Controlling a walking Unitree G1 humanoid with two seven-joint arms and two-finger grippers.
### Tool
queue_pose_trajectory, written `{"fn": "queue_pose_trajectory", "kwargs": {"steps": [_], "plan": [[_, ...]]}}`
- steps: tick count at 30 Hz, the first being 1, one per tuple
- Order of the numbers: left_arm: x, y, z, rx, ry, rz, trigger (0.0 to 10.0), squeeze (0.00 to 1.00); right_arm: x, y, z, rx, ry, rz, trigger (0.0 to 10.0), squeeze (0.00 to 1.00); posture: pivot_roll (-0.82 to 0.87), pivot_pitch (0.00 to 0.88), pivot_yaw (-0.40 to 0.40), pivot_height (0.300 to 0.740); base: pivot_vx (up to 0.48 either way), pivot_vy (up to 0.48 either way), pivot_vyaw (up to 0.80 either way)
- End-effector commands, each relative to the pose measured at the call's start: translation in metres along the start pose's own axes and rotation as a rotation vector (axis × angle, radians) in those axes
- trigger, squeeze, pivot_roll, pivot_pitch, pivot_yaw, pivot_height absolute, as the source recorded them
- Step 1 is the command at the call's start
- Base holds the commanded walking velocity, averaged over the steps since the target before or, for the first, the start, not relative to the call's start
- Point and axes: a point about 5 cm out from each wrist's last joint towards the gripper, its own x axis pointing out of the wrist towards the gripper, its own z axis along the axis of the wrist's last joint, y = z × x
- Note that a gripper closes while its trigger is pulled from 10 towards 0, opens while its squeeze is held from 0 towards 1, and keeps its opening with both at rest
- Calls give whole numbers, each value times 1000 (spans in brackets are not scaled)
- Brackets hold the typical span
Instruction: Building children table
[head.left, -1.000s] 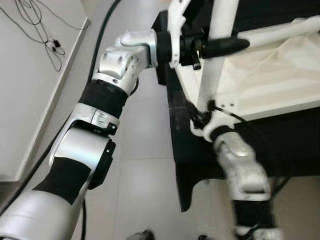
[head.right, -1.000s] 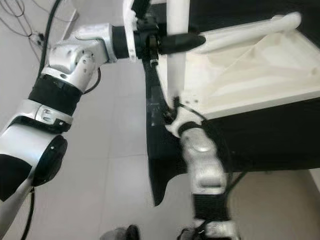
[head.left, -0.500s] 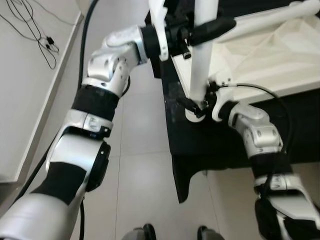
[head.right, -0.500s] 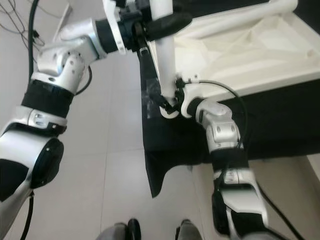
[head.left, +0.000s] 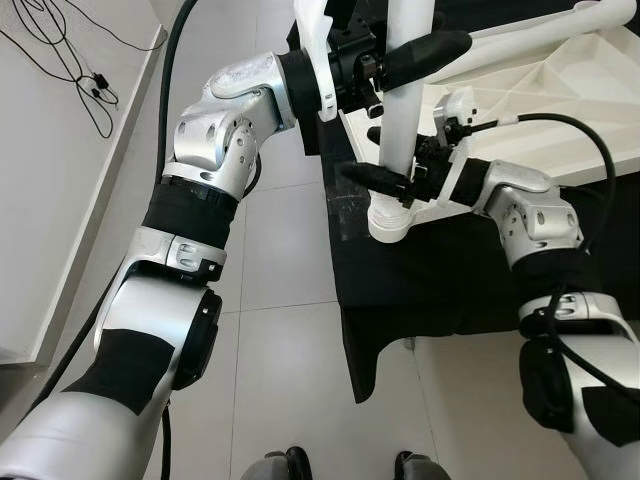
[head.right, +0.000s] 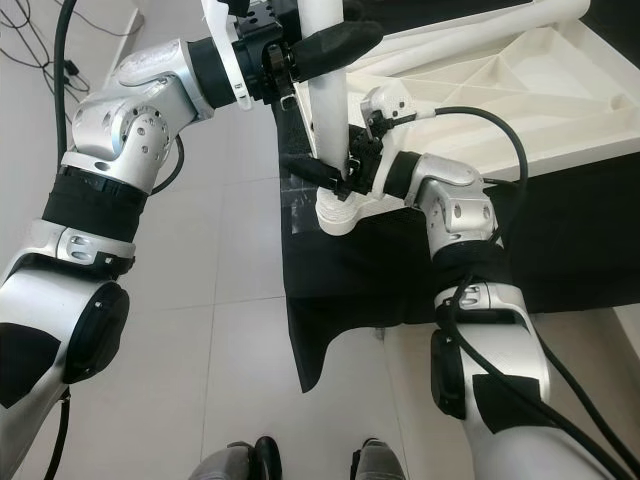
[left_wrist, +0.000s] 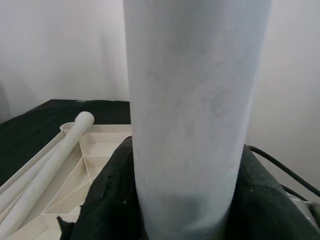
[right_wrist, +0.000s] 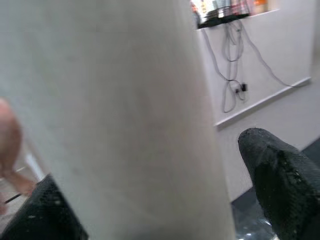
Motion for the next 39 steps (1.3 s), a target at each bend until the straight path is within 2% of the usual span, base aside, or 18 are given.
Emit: {"fn": "queue_pose_trajectory", "kwargs": {"steps": [1,3,10,11,12,13,14,15,18,19,21,22,23,25,30,36,37,39], "plan": [[10,-15,-23,-65,67,-89,0,0,19,10,7,-28,-21,91,10000,0,18,224,109,740,0,0,0],[10,-15,-22,-63,65,-88,0,0,22,9,5,-35,3,125,0,0,19,225,107,740,0,0,0],[9,-15,-20,-57,62,-85,0,0,27,8,4,-44,27,131,0,0,18,228,104,740,0,0,0],[9,-15,-20,-62,58,-79,1216,0,30,8,3,-45,29,124,0,0,17,230,102,740,0,0,0],[9,-15,-20,-62,58,-79,1216,0,30,8,3,-45,29,124,0,0,17,230,102,740,0,0,0],[9,-14,-19,-68,56,-65,3490,541,32,7,1,-46,33,110,0,0,16,230,102,740,0,0,0],[9,-14,-19,-68,56,-65,3490,541,32,7,1,-46,33,110,0,0,16,230,102,740,0,0,0],[9,-12,-20,-72,58,-48,8588,1000,33,7,-2,-48,46,83,0,0,13,231,101,740,0,0,0],[8,-9,-20,-67,70,-4,10000,1000,36,4,-10,-42,74,-13,0,0,3,233,81,740,0,0,0],[8,-7,-20,-66,77,14,10000,0,39,4,-22,-15,103,-136,0,0,-4,235,68,740,0,0,0],[6,-4,-19,-61,88,48,10000,0,45,6,-50,56,150,-521,0,0,6,232,60,740,0,0,0],[6,-4,-19,-61,88,48,10000,0,45,6,-50,56,150,-521,0,0,6,232,60,740,0,0,0],[5,-3,-18,-62,90,61,10000,0,41,10,-63,78,198,-756,0,0,6,232,60,740,0,0,0],[2,1,-18,-57,104,90,10000,0,36,40,-82,169,197,-910,0,0,21,242,76,740,0,0,0],[0,4,-19,-50,118,104,10000,0,34,49,-84,188,166,-907,0,0,14,238,85,740,0,0,0],[0,10,-18,-15,135,147,10000,0,43,34,-66,133,114,-909,0,0,5,224,80,740,0,0,0],[0,10,-18,-13,134,152,0,0,48,35,-63,134,110,-893,0,0,6,222,77,740,0,0,0],[1,11,-17,-12,135,157,0,0,54,38,-58,135,100,-893,0,0,9,222,77,740,0,0,0]]}}
